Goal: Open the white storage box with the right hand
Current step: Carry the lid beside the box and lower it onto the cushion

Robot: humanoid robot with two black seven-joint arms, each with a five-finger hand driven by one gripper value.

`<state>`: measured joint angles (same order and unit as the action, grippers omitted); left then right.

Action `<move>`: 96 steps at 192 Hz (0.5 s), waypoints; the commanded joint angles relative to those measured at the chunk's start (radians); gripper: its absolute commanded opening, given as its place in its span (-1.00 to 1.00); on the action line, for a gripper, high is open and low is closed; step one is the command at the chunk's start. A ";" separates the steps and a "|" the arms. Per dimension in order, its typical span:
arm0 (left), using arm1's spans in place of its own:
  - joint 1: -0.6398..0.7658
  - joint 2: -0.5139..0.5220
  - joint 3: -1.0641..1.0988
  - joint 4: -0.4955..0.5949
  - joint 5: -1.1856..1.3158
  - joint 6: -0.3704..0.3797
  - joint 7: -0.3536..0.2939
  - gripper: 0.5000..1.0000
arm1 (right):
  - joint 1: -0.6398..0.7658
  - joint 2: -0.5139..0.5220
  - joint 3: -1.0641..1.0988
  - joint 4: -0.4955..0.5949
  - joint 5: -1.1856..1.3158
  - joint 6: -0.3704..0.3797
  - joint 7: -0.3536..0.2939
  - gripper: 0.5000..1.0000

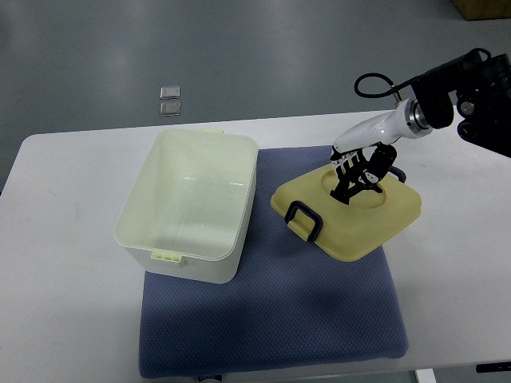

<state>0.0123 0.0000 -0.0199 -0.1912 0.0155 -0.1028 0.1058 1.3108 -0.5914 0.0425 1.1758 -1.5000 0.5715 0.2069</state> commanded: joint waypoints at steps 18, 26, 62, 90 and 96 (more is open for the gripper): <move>0.000 0.000 0.000 0.001 0.000 0.000 0.000 1.00 | -0.033 0.038 -0.001 0.001 -0.008 -0.061 0.014 -1.00; 0.000 0.000 0.000 0.001 0.000 0.000 0.000 1.00 | -0.036 0.044 0.000 0.001 -0.006 -0.067 0.017 -1.00; 0.000 0.000 0.000 0.006 0.000 0.000 0.000 1.00 | -0.059 0.064 0.000 -0.001 -0.006 -0.073 0.019 -1.00; 0.000 0.000 0.001 0.001 0.000 0.000 0.000 1.00 | -0.090 0.070 0.002 -0.001 -0.006 -0.076 0.019 -1.00; 0.000 0.000 0.003 -0.002 0.000 0.000 0.000 1.00 | -0.096 0.073 0.004 -0.001 -0.006 -0.082 0.019 -1.00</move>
<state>0.0124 0.0000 -0.0200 -0.1869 0.0152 -0.1028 0.1058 1.2344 -0.5237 0.0436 1.1758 -1.5064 0.4981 0.2256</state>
